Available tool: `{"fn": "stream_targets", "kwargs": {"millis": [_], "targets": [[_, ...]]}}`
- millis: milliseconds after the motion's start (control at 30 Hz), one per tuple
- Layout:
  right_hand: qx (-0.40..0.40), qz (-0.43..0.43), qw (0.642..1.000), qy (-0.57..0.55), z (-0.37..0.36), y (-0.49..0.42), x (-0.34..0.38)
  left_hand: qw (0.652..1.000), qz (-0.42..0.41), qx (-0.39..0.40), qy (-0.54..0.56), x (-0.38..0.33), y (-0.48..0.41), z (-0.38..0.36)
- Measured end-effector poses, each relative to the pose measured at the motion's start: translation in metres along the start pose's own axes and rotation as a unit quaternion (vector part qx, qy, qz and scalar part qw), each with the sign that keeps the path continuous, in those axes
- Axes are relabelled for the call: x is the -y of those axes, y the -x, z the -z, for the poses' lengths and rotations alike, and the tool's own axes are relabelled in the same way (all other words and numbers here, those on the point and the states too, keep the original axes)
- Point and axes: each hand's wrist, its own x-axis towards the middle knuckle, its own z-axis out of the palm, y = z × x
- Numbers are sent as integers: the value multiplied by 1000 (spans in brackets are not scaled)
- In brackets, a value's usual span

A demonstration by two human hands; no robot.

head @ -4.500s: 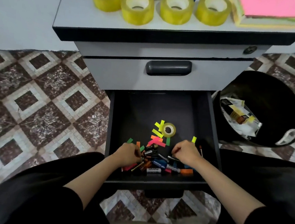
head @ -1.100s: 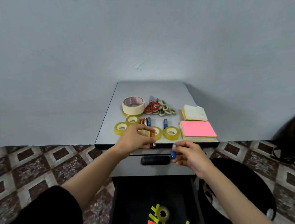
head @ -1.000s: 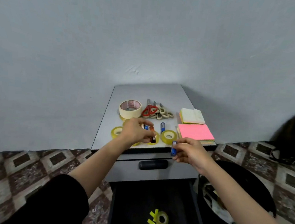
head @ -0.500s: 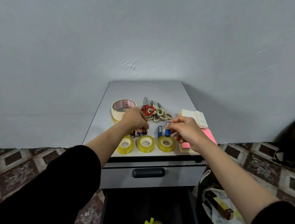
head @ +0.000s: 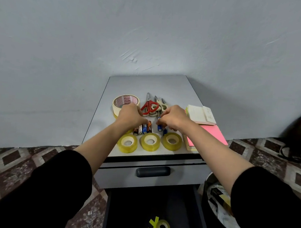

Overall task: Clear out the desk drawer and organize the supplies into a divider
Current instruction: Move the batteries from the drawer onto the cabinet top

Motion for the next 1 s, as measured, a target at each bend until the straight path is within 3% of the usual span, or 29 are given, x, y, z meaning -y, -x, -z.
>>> {"fn": "stream_targets", "kwargs": {"millis": [267, 533, 733, 867, 1000], "targets": [[-28, -5, 991, 129, -21, -13, 10, 998, -19, -25, 53, 14, 23, 8], [-71, -16, 989, 131, -21, 1, 16, 993, -1, 5, 115, 21, 41, 8], [-117, 50, 991, 28, -22, 30, 13, 982, -45, 1, 185, 20, 80, 9], [-71, 69, 993, -63, -34, 84, -5, 967, -46, 57, 244, 34, 120, -15], [-16, 13, 997, -71, -68, 125, -59, 961, -5, 96, 259, 78, 159, -51]]}}
